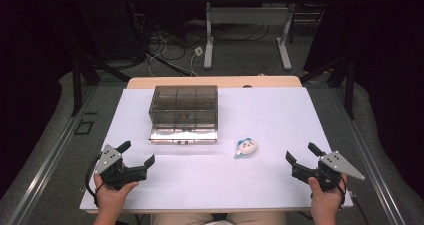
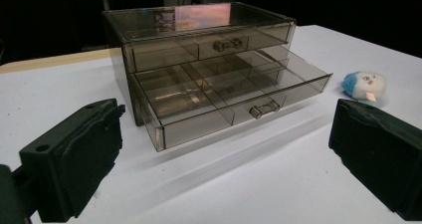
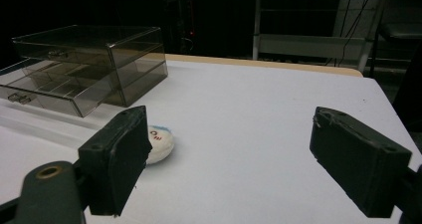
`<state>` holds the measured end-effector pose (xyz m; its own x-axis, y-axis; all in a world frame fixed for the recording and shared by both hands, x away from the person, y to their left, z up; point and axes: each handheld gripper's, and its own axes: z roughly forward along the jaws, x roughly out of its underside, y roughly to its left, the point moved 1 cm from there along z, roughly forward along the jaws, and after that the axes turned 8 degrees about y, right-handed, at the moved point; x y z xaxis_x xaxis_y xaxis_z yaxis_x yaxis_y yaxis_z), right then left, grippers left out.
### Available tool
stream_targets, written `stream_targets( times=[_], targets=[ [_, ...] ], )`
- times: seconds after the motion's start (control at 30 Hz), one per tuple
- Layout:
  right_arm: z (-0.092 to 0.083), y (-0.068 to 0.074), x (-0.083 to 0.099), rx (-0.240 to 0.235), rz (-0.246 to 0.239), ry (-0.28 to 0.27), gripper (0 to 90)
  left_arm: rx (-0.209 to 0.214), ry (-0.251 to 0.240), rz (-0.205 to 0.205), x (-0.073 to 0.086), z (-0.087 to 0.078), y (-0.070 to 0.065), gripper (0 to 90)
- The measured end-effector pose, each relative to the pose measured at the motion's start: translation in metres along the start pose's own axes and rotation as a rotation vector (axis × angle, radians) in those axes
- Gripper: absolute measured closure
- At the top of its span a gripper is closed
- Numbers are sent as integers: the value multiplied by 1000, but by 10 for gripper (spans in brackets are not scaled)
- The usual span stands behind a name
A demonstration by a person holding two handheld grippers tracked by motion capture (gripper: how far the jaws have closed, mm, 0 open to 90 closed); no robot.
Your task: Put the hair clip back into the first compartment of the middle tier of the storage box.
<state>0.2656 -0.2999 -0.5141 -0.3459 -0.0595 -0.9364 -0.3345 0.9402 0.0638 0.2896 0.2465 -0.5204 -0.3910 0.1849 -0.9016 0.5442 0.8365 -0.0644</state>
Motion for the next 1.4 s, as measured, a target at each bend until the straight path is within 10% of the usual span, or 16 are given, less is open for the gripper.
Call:
stream_targets(
  times=[1.4],
  targets=[
    [2, 1, 13, -22, -24, 35, 153, 134, 34, 50, -41, 31, -36, 9]
  ],
)
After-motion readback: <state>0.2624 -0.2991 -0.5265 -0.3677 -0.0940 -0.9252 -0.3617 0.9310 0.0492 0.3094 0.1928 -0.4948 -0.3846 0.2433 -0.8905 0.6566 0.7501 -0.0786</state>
